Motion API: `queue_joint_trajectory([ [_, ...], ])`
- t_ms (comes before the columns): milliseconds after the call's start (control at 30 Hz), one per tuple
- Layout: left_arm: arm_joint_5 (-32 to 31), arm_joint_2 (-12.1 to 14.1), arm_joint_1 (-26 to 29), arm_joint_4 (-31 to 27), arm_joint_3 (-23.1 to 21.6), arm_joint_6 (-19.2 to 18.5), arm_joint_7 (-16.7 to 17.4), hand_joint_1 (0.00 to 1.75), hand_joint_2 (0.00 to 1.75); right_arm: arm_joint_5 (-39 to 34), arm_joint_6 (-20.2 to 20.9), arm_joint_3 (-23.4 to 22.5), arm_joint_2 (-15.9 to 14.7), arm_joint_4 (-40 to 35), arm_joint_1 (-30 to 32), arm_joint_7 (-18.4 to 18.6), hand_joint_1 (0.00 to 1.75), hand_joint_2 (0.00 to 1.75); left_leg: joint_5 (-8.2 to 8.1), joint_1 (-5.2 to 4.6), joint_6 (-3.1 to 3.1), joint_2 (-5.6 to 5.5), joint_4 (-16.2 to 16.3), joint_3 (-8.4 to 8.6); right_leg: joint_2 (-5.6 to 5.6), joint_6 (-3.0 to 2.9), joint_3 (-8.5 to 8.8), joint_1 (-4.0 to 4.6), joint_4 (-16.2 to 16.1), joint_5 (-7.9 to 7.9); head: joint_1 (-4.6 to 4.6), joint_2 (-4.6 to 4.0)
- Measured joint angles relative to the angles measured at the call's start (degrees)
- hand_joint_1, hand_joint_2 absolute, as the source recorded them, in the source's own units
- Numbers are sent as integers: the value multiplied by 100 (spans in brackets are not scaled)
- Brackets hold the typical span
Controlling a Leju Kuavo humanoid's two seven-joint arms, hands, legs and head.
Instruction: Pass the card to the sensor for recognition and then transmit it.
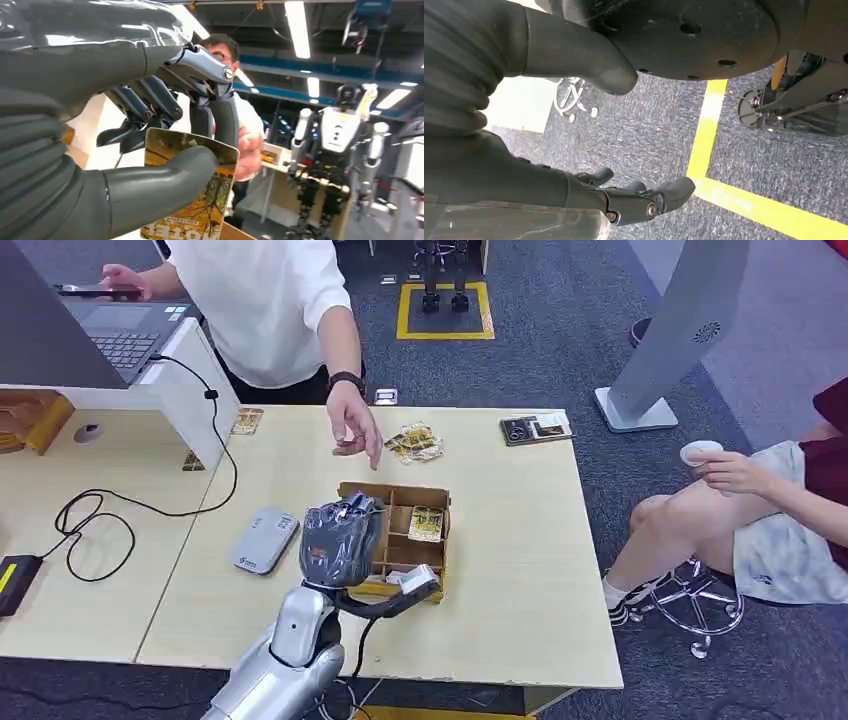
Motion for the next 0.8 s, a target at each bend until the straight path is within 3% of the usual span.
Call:
queue_joint_trajectory([
  [433,46,48,-667,602,0,0,383,175,175,92,9,0,0,2,-3,15,0,175,0,0,0,0,0,0,0,0,0,0,0,0,0,2],
  [733,20,79,-842,746,0,0,453,175,175,100,7,0,0,2,-6,17,0,175,0,0,0,0,0,0,0,0,0,0,0,0,0,2],
  [767,31,79,-848,752,0,0,453,138,175,105,7,0,0,2,-6,17,0,175,0,0,0,0,0,0,1,0,0,0,0,0,-2,2],
  [800,49,76,-852,754,0,0,444,40,175,105,7,0,0,2,-6,18,0,175,0,0,0,0,0,0,1,0,0,0,0,0,0,2],
])
